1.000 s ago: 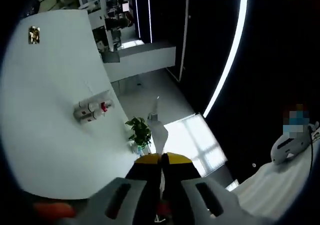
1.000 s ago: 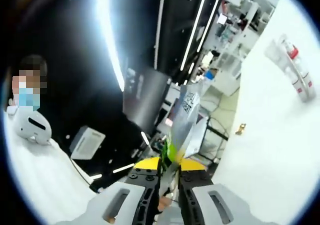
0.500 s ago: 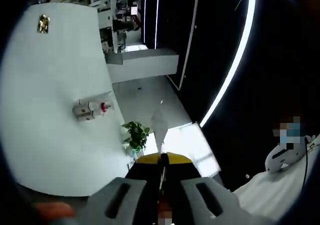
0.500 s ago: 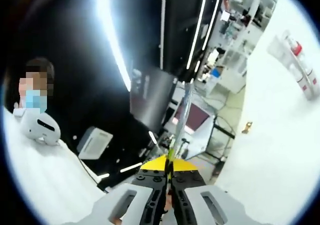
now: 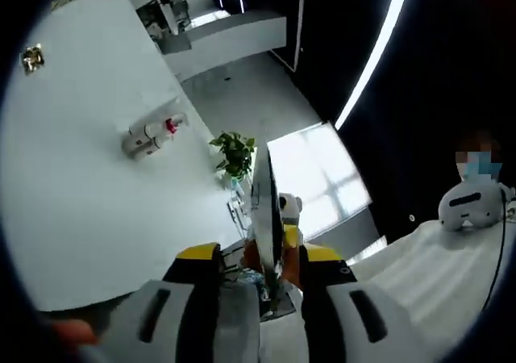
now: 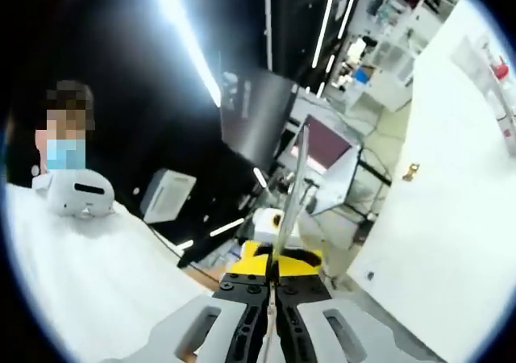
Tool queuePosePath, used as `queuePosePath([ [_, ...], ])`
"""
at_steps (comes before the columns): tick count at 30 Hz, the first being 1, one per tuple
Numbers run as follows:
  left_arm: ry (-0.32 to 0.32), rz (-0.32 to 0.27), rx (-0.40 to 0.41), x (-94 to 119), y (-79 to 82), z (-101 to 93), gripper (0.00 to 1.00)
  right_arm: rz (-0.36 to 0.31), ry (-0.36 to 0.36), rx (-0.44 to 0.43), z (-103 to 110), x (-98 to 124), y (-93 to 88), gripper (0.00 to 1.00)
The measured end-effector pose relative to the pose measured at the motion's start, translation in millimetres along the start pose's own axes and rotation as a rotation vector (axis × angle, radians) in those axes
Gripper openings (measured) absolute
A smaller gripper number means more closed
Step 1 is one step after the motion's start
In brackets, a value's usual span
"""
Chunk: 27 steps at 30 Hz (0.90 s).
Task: Arrange the skincare products in the storage area until every visible bottle or jar stands upright without overlapping.
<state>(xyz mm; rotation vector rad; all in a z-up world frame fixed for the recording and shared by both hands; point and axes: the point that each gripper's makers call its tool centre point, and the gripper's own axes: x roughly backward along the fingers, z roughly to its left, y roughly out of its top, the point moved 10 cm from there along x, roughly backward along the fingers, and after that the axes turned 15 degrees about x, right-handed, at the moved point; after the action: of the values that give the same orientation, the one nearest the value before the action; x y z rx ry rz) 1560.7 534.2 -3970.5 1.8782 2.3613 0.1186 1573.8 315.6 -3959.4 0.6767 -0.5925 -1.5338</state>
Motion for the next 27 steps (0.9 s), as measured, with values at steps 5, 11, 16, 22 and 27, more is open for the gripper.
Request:
queuePosePath([
  [5,0.04,0.08,-0.03,-5,-4.8,0.8,0.14,0.086,0.04,-0.01,5,-6,-9.4,0.0],
  [11,0.02,0.112,-0.01,-3,-7.7,1.4,0.05,0.108,0.05,-0.011,7,-10,-15.2,0.0],
  [16,-0.003,0.109,0.019,4,-7.7,0.1,0.0,0.112,0.06,-0.018,8,-6,-16.7,0.0],
  [22,-0.016,0.06,0.068,11,-4.9,-0.6,0.0,0.104,0.07,-0.035,8,-1,-16.4,0.0],
  [27,-0.036,0.02,0.076,12,-5.3,-2.2,0.0,0.081,0.074,-0.06,7,0,-15.2,0.0],
])
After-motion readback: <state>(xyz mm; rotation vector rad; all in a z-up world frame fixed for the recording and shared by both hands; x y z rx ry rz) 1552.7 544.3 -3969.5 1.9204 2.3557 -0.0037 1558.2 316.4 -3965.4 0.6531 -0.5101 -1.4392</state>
